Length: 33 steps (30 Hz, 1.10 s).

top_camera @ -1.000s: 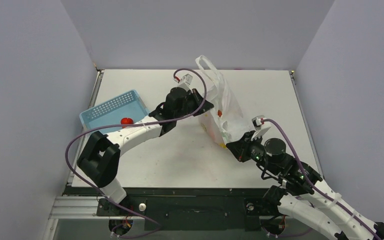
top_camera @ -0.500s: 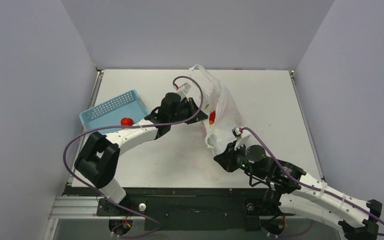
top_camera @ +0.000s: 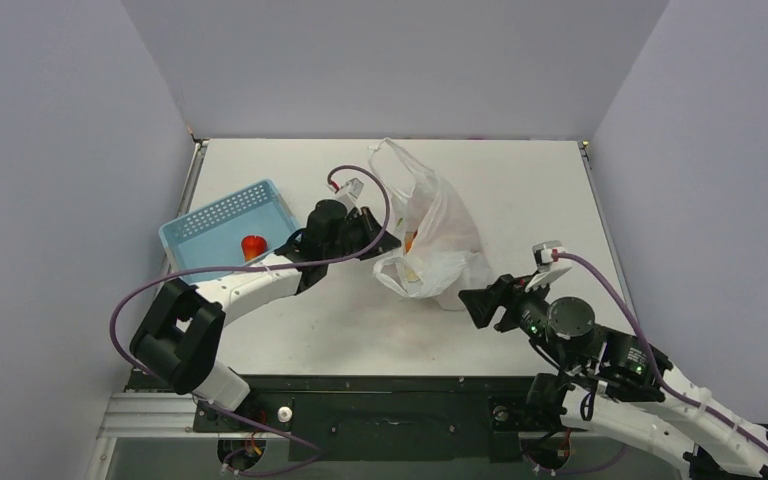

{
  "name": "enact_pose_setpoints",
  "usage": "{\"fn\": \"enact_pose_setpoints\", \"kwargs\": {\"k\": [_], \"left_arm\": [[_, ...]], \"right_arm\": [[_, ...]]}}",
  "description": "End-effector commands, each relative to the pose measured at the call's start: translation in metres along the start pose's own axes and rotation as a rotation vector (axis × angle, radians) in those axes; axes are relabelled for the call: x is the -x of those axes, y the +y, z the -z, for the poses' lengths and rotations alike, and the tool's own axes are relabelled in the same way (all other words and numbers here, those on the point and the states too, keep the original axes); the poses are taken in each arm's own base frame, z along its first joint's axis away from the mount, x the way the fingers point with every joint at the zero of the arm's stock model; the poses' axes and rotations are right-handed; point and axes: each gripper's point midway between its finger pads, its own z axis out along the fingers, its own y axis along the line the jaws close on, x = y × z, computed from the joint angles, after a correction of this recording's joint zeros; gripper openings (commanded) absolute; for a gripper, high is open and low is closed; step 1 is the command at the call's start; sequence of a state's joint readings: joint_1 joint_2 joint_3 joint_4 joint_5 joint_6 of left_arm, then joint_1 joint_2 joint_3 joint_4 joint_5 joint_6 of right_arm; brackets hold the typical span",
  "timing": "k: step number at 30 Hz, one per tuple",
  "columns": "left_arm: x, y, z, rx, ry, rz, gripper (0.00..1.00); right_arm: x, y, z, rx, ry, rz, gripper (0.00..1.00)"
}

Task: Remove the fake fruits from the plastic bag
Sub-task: Adjust the plastic bag at the center of the board.

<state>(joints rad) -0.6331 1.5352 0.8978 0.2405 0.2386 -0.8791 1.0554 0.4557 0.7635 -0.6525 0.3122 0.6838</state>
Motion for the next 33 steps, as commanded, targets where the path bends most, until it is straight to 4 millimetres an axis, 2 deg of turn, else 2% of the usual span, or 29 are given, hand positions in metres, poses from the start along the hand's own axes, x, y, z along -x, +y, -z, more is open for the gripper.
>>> {"fn": "enact_pose_setpoints", "kwargs": {"k": [1,2,3,4,5,6,7,12,17,20,28,30,33], "left_arm": [[0.022,-0.025,0.011,-0.073,-0.081,-0.021,0.0],[0.022,-0.025,0.011,-0.074,-0.082,-0.022,0.0],[0.022,-0.026,0.011,-0.075,-0.083,-0.023,0.0],[0.022,-0.026,0.012,-0.072,-0.082,-0.022,0.0],[0.022,-0.026,0.012,-0.072,-0.082,-0.022,0.0],[0.022,-0.026,0.012,-0.071,-0.081,-0.021,0.0],[0.022,-0.027,0.013,-0.073,-0.083,-0.021,0.0],[0.023,-0.035,0.013,-0.094,-0.09,-0.016,0.0],[0.021,-0.043,0.011,-0.108,-0.08,-0.019,0.0],[0.02,-0.045,0.012,-0.105,-0.078,-0.023,0.0],[0.017,-0.051,0.012,-0.11,-0.073,-0.028,0.0],[0.018,-0.052,0.012,-0.11,-0.074,-0.029,0.0],[0.021,-0.054,0.014,-0.11,-0.083,-0.032,0.0]], "right_arm": [[0.055,-0.009,0.001,-0.154,-0.139,0.03,0.66],[0.059,-0.01,-0.007,-0.198,-0.132,0.052,0.68],[0.075,-0.008,-0.005,-0.225,-0.151,0.049,0.69],[0.076,-0.009,-0.015,-0.267,-0.127,0.066,0.71],[0.092,-0.01,-0.015,-0.297,-0.14,0.049,0.72],[0.084,-0.007,-0.031,-0.303,-0.075,0.066,0.73],[0.091,-0.005,-0.037,-0.292,-0.047,0.048,0.74],[0.07,-0.013,-0.102,-0.337,0.152,0.085,0.76],[0.058,-0.02,-0.15,-0.372,0.188,0.126,0.77],[0.039,-0.036,-0.175,-0.427,0.21,0.111,0.78],[0.024,-0.061,-0.213,-0.494,0.141,0.118,0.77],[0.016,-0.072,-0.217,-0.535,0.151,0.132,0.73],[0.009,-0.085,-0.213,-0.574,0.142,0.138,0.53]]}}
